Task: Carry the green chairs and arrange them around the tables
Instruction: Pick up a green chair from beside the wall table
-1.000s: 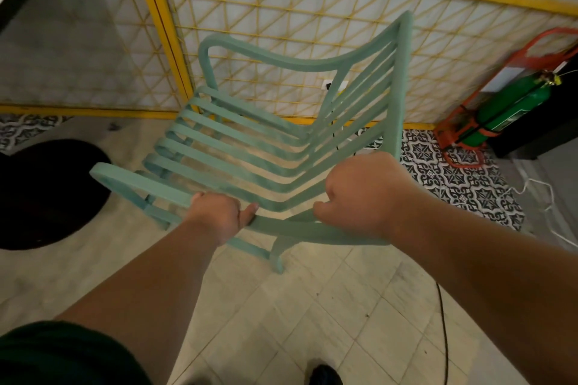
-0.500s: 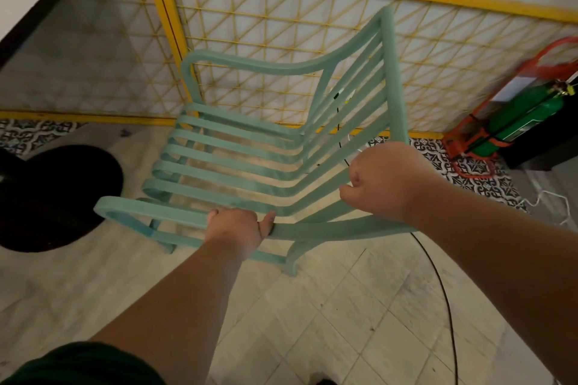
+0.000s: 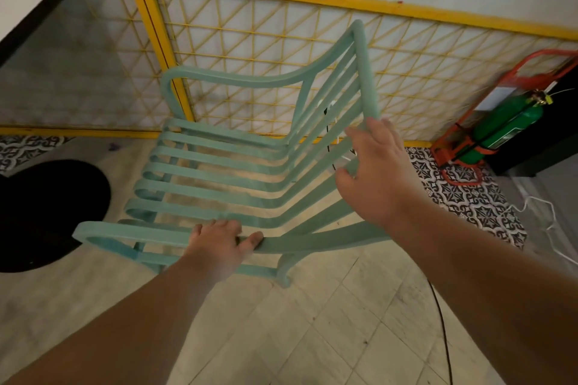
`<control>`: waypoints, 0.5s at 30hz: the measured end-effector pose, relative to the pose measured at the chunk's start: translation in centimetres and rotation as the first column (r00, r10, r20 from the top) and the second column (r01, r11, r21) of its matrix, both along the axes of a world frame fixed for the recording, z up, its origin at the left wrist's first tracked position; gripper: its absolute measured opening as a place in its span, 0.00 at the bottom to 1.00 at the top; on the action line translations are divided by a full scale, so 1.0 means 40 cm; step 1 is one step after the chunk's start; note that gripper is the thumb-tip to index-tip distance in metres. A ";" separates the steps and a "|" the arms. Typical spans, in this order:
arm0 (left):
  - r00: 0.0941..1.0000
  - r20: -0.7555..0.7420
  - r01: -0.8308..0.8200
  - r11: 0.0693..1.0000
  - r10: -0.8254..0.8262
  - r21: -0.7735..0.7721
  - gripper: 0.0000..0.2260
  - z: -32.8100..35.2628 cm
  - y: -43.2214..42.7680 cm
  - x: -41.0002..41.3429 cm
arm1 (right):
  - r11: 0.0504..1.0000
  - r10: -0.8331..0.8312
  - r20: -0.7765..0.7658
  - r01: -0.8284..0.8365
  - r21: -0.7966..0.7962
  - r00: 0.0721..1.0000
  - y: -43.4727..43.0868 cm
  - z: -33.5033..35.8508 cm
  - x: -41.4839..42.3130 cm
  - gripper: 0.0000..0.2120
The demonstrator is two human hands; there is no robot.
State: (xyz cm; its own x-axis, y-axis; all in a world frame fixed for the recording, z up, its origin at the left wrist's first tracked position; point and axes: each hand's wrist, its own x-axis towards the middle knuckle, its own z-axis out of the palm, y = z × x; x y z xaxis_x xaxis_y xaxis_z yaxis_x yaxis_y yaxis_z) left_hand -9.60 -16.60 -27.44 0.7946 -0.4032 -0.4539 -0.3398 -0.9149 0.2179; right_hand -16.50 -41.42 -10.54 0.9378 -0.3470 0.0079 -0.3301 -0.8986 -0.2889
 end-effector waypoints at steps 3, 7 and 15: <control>0.981 0.119 -0.163 0.984 0.153 0.078 0.42 0.016 0.070 0.044 | 0.985 -0.169 -0.062 0.171 0.037 0.984 0.002 0.003 -0.002 0.36; 0.960 -0.010 -0.253 0.880 0.281 0.401 0.58 0.039 0.165 0.102 | 0.983 -0.171 -0.162 0.179 0.033 0.972 0.005 0.006 0.013 0.37; 0.971 -0.034 -0.195 0.872 0.235 0.448 0.54 0.026 0.175 0.121 | 0.972 -0.225 -0.169 0.232 0.024 0.960 -0.002 0.000 0.031 0.38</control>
